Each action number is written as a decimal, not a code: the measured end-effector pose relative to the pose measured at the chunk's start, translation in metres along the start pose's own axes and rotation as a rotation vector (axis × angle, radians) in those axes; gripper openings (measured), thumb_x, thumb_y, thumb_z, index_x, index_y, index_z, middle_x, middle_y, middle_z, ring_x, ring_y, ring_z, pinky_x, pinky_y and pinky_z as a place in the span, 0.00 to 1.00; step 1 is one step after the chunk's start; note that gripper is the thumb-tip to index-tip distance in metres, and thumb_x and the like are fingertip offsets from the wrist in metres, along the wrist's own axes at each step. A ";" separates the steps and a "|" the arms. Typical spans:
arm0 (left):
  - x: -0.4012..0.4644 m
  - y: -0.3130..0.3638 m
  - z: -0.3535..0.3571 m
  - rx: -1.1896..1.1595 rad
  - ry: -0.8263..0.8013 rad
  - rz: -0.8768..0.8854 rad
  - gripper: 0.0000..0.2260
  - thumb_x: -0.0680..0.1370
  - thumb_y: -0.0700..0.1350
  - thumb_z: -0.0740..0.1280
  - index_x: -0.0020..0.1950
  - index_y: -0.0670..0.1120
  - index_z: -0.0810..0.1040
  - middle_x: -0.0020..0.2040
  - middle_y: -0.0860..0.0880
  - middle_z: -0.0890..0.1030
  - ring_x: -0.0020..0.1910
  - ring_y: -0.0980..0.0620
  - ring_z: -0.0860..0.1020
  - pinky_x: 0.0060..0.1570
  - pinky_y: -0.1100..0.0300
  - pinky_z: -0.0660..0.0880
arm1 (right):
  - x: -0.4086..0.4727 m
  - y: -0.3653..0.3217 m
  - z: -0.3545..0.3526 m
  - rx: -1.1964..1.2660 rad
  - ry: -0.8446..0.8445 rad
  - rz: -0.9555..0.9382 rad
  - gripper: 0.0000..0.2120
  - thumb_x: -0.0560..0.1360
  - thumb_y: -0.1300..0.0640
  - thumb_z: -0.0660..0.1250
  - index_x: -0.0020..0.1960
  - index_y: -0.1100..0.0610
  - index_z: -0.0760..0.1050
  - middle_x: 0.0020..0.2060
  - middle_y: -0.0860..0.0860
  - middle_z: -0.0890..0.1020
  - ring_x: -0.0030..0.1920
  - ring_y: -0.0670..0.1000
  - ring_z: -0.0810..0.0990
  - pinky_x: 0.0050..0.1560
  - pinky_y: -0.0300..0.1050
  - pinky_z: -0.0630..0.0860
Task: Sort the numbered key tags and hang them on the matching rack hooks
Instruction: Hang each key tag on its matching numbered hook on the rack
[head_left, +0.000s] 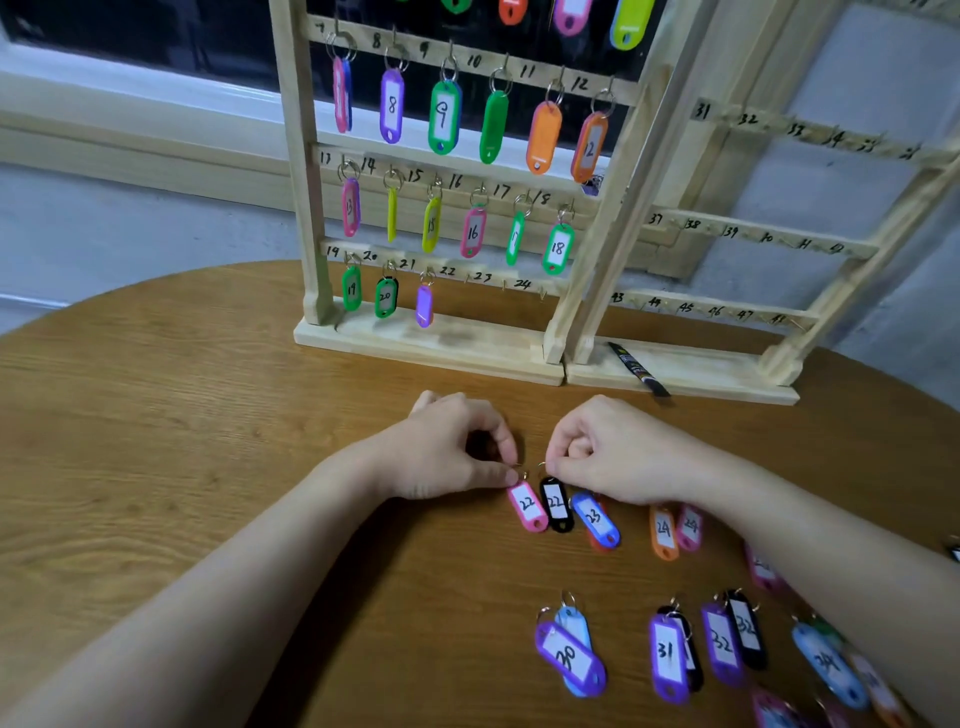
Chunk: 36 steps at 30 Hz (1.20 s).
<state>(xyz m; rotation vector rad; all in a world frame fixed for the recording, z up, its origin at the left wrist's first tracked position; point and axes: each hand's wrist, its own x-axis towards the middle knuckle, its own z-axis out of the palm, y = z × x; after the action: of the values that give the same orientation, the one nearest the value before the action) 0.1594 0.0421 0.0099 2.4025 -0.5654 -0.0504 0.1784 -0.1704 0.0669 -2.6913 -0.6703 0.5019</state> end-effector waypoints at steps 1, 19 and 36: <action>0.000 0.001 0.000 0.003 -0.001 0.002 0.08 0.75 0.56 0.74 0.50 0.55 0.82 0.50 0.59 0.80 0.56 0.59 0.72 0.61 0.57 0.57 | -0.001 0.000 -0.001 0.005 0.002 0.002 0.07 0.78 0.56 0.68 0.44 0.53 0.84 0.19 0.41 0.74 0.22 0.42 0.70 0.25 0.33 0.63; -0.001 0.011 0.007 -0.042 0.110 -0.103 0.06 0.76 0.55 0.73 0.41 0.56 0.81 0.47 0.58 0.81 0.54 0.58 0.71 0.66 0.52 0.57 | -0.003 0.000 -0.014 0.137 0.046 -0.039 0.06 0.79 0.54 0.69 0.45 0.52 0.83 0.23 0.45 0.73 0.28 0.48 0.67 0.36 0.45 0.67; -0.004 -0.027 -0.015 -0.100 0.884 -0.275 0.06 0.80 0.46 0.67 0.43 0.52 0.78 0.41 0.56 0.80 0.42 0.51 0.74 0.49 0.48 0.74 | 0.096 -0.058 -0.024 0.468 0.663 -0.112 0.07 0.78 0.58 0.69 0.42 0.56 0.83 0.25 0.46 0.76 0.22 0.39 0.69 0.26 0.28 0.62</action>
<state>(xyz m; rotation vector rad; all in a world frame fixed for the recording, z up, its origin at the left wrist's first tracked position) 0.1691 0.0715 0.0041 2.1014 0.1752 0.7987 0.2452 -0.0793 0.0865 -2.1582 -0.4331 -0.2424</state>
